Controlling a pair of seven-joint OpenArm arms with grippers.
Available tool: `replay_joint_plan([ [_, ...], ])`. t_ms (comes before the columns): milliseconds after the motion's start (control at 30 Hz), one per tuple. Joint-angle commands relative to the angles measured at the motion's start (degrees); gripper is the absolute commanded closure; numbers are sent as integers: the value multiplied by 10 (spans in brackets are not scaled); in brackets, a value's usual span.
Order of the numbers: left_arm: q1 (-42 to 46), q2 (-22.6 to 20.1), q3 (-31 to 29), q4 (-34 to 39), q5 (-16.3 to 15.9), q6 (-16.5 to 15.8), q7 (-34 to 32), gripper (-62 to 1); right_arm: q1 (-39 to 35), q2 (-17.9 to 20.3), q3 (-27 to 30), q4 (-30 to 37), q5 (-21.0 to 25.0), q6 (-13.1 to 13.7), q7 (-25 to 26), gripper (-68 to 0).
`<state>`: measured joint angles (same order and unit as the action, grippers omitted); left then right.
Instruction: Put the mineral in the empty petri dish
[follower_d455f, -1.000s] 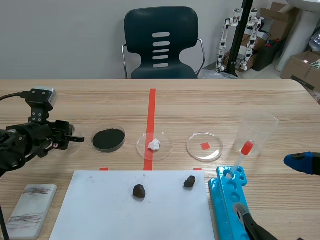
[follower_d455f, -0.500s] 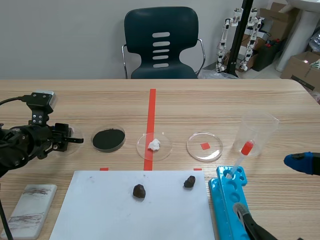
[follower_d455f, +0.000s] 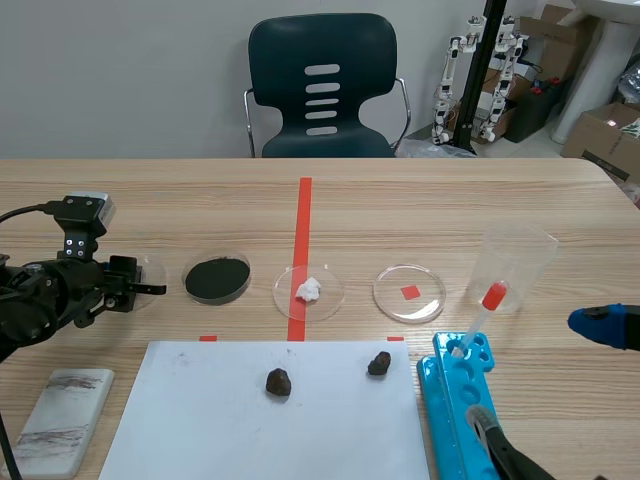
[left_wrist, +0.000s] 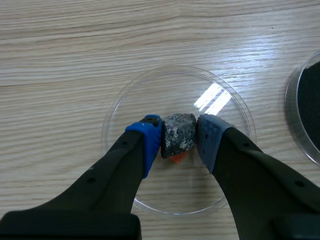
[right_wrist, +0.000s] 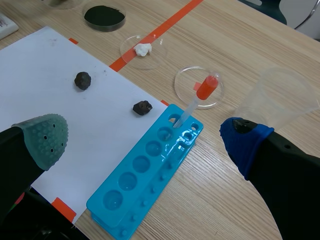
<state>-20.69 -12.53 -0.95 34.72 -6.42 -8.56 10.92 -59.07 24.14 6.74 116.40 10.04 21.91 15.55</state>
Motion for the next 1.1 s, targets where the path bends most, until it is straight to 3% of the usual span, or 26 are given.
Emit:
replay_joint_plan([
  [0, -13, -6, -5, 9, -1, 3, -8, -211, 2, 0, 4, 3, 7, 1, 7, -647],
  [267, -12, -12, -24, 18, -6, 3, -6, -436, 2, 0, 4, 3, 7, 1, 7, -647],
  [433, -3, -16, -47, 45, -9, -3, -3, -614, 2, 0, 4, 3, 7, 1, 7, -647],
  [767, 61, -19, -47, 153, -14, -38, -6, -623, 2, 0, 4, 3, 7, 1, 7, -647],
  [1067, 76, -19, -47, 182, 20, -43, -6, -623, 2, 0, 4, 3, 7, 1, 7, -647],
])
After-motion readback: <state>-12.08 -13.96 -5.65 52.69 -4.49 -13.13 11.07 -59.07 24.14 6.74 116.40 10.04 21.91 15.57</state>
